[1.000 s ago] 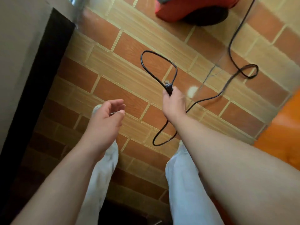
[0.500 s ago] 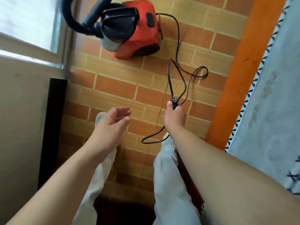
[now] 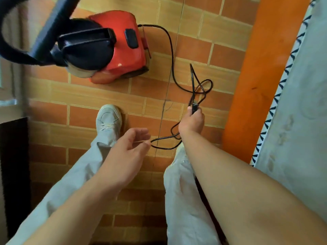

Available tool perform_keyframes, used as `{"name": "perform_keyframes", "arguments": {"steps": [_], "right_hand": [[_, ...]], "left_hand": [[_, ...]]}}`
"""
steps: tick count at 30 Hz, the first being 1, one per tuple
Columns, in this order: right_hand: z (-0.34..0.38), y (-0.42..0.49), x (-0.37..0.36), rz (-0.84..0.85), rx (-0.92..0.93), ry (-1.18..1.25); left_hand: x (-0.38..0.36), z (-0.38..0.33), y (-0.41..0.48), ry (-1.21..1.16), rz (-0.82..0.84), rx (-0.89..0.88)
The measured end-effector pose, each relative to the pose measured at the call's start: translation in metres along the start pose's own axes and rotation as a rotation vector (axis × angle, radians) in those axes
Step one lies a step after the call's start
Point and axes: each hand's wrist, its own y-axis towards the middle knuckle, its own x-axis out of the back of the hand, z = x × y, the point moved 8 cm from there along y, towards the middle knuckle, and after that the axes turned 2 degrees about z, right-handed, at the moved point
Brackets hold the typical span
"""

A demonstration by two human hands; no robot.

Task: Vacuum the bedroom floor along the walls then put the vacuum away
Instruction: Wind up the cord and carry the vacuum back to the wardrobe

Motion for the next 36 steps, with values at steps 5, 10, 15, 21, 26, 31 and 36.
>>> {"name": "perform_keyframes", "arguments": {"steps": [5, 10, 15, 21, 26, 31, 36], "right_hand": [[-0.011, 0.050, -0.035, -0.013, 0.013, -0.032], [-0.032, 0.093, -0.064, -0.043, 0.007, -0.040], [-0.051, 0.111, -0.089, -0.038, -0.073, -0.095], [-0.057, 0.139, -0.087, -0.049, -0.234, -0.113], [-0.061, 0.151, -0.086, 0.038, -0.263, -0.157], [-0.045, 0.123, -0.077, 0.062, -0.053, -0.172], [-0.020, 0.087, -0.059, 0.082, 0.188, -0.132]], "left_hand": [[0.002, -0.002, 0.039, 0.046, -0.052, -0.008], [-0.012, 0.010, 0.051, 0.067, -0.046, 0.031], [-0.023, 0.023, 0.056, 0.060, -0.011, 0.095], [-0.024, 0.021, 0.063, 0.059, -0.034, 0.115], [-0.028, 0.025, 0.065, 0.054, -0.025, 0.145], [-0.032, 0.021, 0.066, 0.055, -0.022, 0.141], [-0.034, 0.010, 0.064, 0.045, -0.022, 0.113]]}}
